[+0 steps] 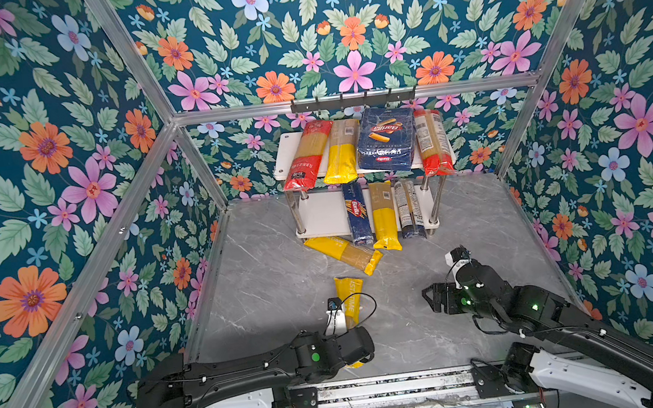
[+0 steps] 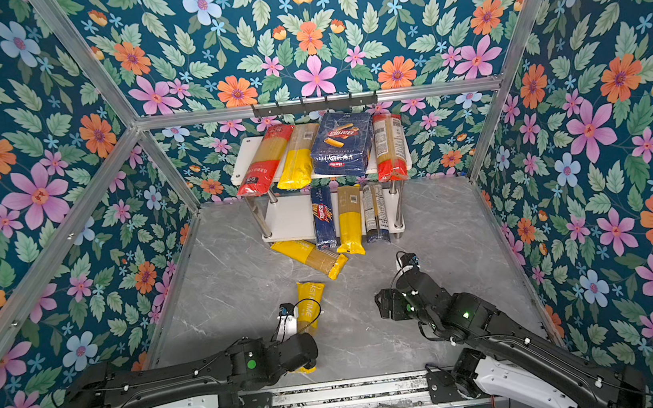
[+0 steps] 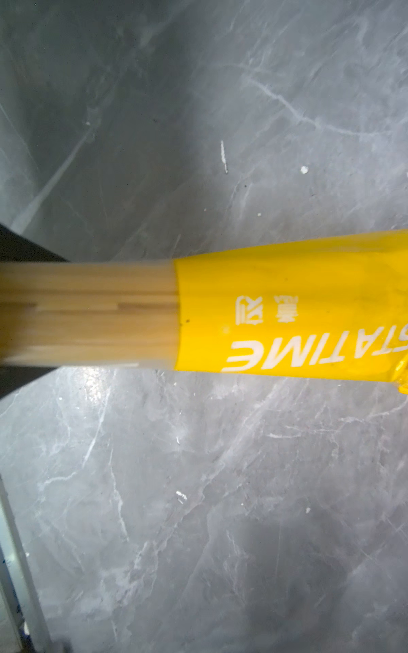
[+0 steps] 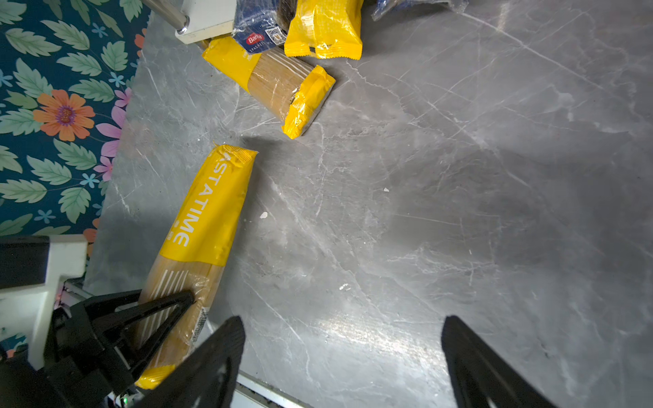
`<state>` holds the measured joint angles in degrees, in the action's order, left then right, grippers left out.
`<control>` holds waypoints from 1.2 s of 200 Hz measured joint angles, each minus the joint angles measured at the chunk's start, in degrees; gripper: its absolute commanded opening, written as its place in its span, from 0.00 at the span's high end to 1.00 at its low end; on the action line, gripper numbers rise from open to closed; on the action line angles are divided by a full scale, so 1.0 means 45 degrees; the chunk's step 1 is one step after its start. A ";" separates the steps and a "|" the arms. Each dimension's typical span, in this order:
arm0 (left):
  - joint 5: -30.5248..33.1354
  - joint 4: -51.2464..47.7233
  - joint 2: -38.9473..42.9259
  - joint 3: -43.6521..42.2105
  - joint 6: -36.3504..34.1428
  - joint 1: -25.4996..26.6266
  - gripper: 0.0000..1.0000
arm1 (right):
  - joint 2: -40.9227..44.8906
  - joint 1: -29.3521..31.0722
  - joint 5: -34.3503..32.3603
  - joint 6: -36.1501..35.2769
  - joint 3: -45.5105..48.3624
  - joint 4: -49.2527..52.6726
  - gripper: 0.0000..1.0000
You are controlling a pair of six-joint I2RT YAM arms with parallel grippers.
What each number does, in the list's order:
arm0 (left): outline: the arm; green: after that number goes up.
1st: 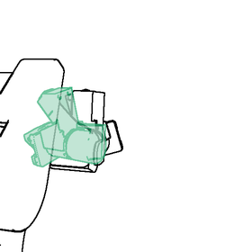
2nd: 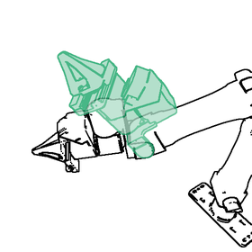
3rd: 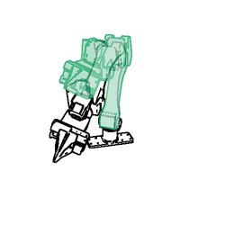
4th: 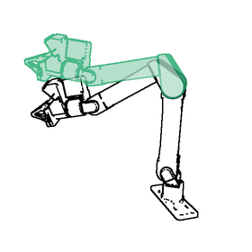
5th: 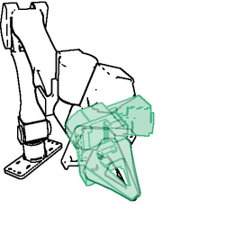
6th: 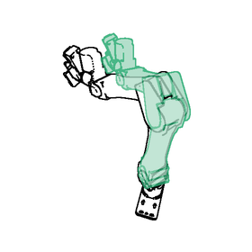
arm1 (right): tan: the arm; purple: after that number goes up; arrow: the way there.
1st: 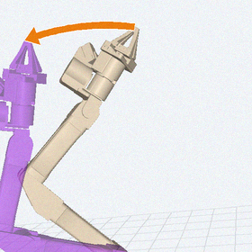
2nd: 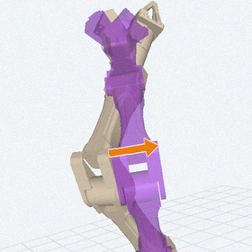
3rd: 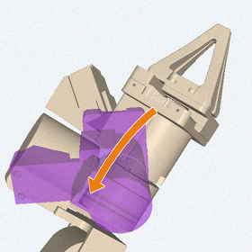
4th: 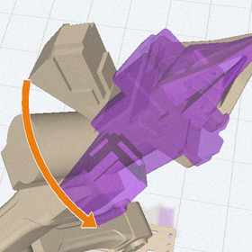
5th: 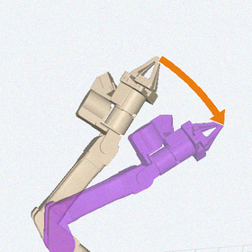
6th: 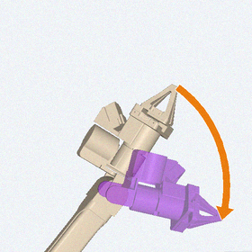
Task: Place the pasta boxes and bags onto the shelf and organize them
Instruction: 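Lift the PASTATIME bag upright with the left gripper toward the lower shelf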
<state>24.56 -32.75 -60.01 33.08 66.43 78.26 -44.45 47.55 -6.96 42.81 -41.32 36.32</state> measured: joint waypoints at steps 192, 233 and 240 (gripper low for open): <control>0.2370 -0.1967 0.1535 0.2317 -0.2050 -0.3118 1.00 | -0.0369 -0.0005 0.0311 -0.0282 -0.0631 -0.0491 0.12; 0.1457 -0.0821 0.0219 0.2905 -0.3895 -0.4605 1.00 | -0.0272 -0.0058 0.0141 -0.0554 -0.0733 -0.0355 0.12; 0.1287 -0.0578 -0.0131 0.3079 -0.4167 -0.4770 1.00 | -0.0248 -0.0121 0.0131 -0.0563 -0.0748 -0.0345 0.12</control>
<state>30.35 -35.35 -60.60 46.94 47.68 56.80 -45.56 47.00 -6.37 40.27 -44.69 34.76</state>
